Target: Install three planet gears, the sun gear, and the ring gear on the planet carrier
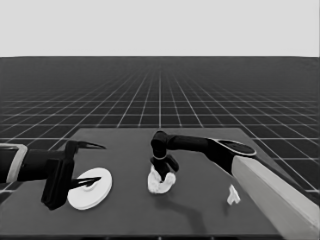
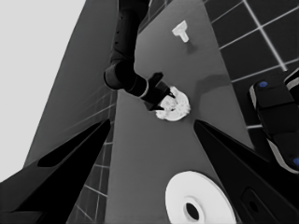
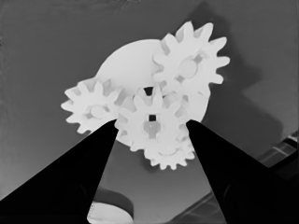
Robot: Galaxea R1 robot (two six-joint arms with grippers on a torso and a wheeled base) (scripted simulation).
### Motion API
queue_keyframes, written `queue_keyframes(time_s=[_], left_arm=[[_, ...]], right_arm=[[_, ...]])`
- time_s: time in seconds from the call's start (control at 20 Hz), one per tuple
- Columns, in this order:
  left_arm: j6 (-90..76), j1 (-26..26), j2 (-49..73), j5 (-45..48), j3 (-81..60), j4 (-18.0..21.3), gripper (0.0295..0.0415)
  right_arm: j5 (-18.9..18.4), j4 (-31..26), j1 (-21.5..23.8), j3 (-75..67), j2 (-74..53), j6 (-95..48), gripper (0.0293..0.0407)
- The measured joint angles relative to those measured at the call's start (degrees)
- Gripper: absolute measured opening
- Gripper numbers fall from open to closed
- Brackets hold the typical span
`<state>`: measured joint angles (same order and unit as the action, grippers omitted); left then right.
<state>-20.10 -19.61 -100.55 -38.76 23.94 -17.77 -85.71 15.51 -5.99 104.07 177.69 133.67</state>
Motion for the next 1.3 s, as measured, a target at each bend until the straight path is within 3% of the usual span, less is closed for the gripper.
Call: queue_keyframes(time_s=[0.1,0.15,0.2,0.5,0.55,0.65,0.8,1.0,1.05,1.1,1.2,1.3], left_arm=[[0.0,0.0,0.0,0.0,0.0,0.0,0.0385],[0.0,0.0,0.0,0.0,0.0,0.0,0.0385],[0.0,0.0,0.0,0.0,0.0,0.0,0.0385],[0.0,0.0,0.0,0.0,0.0,0.0,0.0385],[0.0,0.0,0.0,0.0,0.0,0.0,0.0385],[0.0,0.0,0.0,0.0,0.0,0.0,0.0385],[0.0,0.0,0.0,0.0,0.0,0.0,0.0385],[0.0,0.0,0.0,0.0,0.0,0.0,0.0385],[0.0,0.0,0.0,0.0,0.0,0.0,0.0385],[0.0,0.0,0.0,0.0,0.0,0.0,0.0385],[0.0,0.0,0.0,0.0,0.0,0.0,0.0385],[0.0,0.0,0.0,0.0,0.0,0.0,0.0385]], right_arm=[[0.0,0.0,0.0,0.0,0.0,0.57,0.0369],[0.0,0.01,0.0,0.0,0.0,0.69,0.038],[0.0,0.01,0.0,0.0,0.0,0.76,0.0383],[0.01,0.01,0.0,0.0,0.0,0.86,0.0385],[-1.55,-2.41,2.76,-2.27,-0.55,-21.64,0.0393],[-2.33,-4.93,6.18,-3.79,-0.83,-44.26,0.0388],[-2.35,-6.17,7.5,-4.17,-0.96,-54.04,0.0385],[-2.31,-6.49,7.75,-4.22,-1.01,-56.28,0.0385],[6.09,6.08,0.65,-30.57,-16.79,-79.72,0.0404],[11.01,13.63,-6.21,-51.63,-41.32,-94.48,0.0395],[15.58,20.69,-11.88,-71.36,-65.36,-108.27,0.0386],[17.22,23.14,-13.57,-78.31,-73.08,-113.04,0.0385]])
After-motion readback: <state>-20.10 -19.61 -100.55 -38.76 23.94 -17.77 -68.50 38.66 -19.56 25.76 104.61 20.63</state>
